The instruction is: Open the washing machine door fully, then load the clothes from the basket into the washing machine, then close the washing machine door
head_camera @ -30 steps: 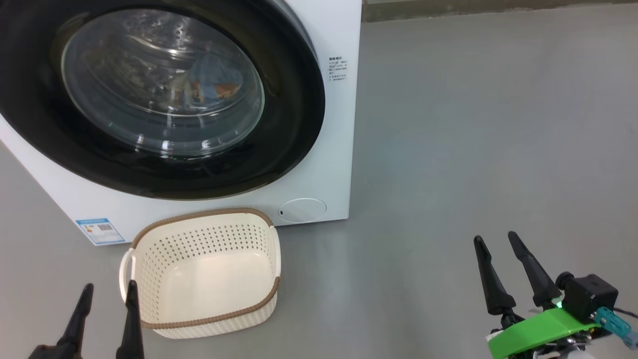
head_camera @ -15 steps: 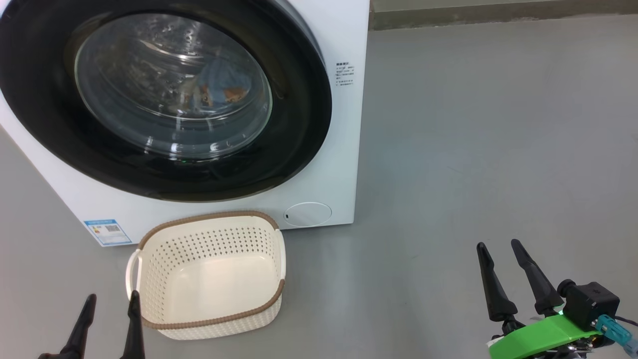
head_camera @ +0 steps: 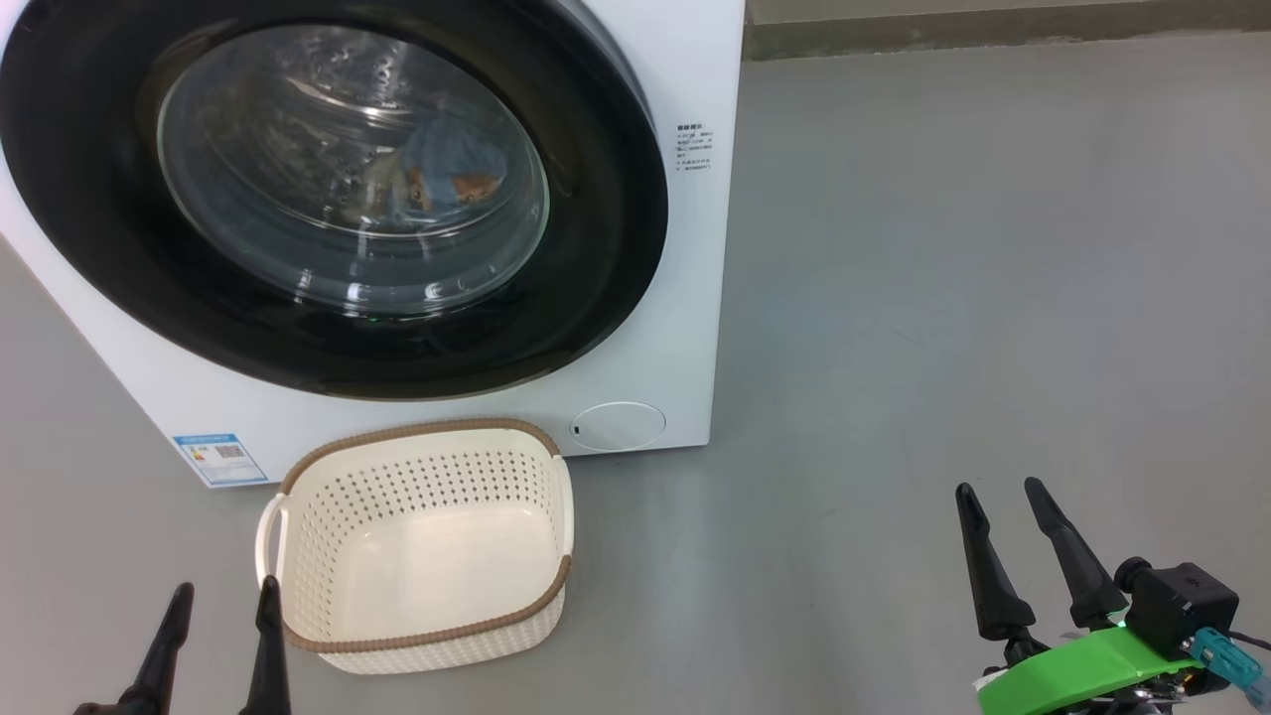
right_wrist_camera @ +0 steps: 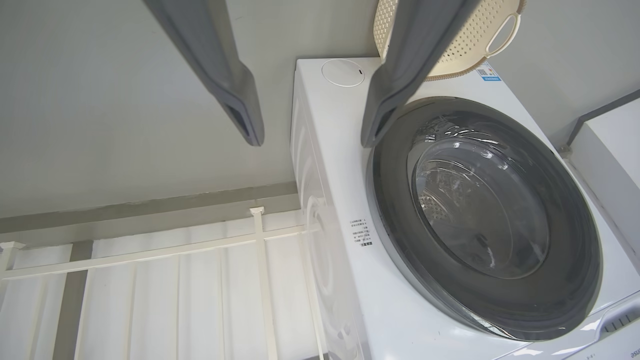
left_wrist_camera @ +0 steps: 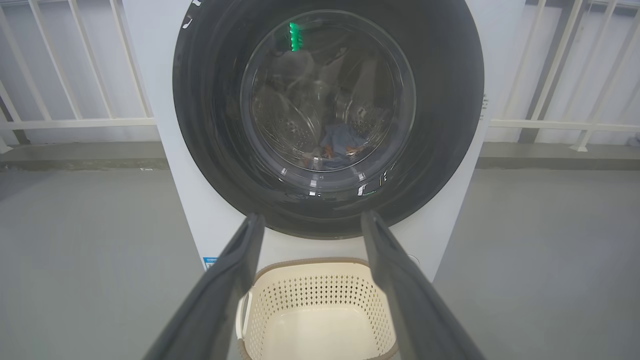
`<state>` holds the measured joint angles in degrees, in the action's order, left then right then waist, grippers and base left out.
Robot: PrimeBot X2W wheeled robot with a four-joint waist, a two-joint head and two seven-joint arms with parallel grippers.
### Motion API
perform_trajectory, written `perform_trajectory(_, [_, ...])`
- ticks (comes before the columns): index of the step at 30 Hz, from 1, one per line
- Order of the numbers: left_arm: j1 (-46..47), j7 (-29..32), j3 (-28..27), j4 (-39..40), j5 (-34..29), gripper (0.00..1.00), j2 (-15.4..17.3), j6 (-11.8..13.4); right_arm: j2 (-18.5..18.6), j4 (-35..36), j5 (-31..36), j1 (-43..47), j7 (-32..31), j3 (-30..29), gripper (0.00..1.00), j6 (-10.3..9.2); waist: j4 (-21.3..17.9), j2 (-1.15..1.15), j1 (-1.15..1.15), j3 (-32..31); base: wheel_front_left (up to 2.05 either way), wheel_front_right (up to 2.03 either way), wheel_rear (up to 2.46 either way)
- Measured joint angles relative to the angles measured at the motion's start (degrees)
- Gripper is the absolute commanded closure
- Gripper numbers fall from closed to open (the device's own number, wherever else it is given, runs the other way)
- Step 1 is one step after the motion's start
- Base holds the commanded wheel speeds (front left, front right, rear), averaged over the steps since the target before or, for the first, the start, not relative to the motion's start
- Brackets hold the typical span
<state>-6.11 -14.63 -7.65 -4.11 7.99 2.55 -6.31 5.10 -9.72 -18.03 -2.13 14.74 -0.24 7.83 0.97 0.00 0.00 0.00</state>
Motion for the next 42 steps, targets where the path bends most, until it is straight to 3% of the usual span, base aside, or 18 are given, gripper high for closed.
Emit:
perform_trajectory(18, [0.0,0.0,0.4,0.3,0.7,0.00,0.0,-0.4,-0.1,-0.3,0.3,0.0,0.0,-0.1,0.00,0.00,0.2,0.00,0.00,0.0,0.00,0.00,0.00])
perform_trajectory(19, [0.0,0.0,0.8,0.2,1.2,1.00,0.0,-0.5,-0.1,-0.3,0.2,0.0,0.0,-0.1,1.00,0.00,0.2,0.00,0.00,0.0,0.00,0.00,0.00])
perform_trajectory(25, [-0.3,0.3,1.5,-3.8,1.5,1.00,-1.8,-0.5,-0.6,-4.4,0.1,1.6,-0.1,0.0,1.00,0.02,0.2,0.00,0.00,0.0,0.00,0.00,0.00])
perform_trajectory(42, [-0.4,3.1,1.6,-5.0,13.0,1.00,-1.8,-0.5,-1.0,-4.6,-10.4,1.9,-3.1,-0.7,1.00,0.02,0.0,0.00,0.01,0.1,0.00,0.00,0.00])
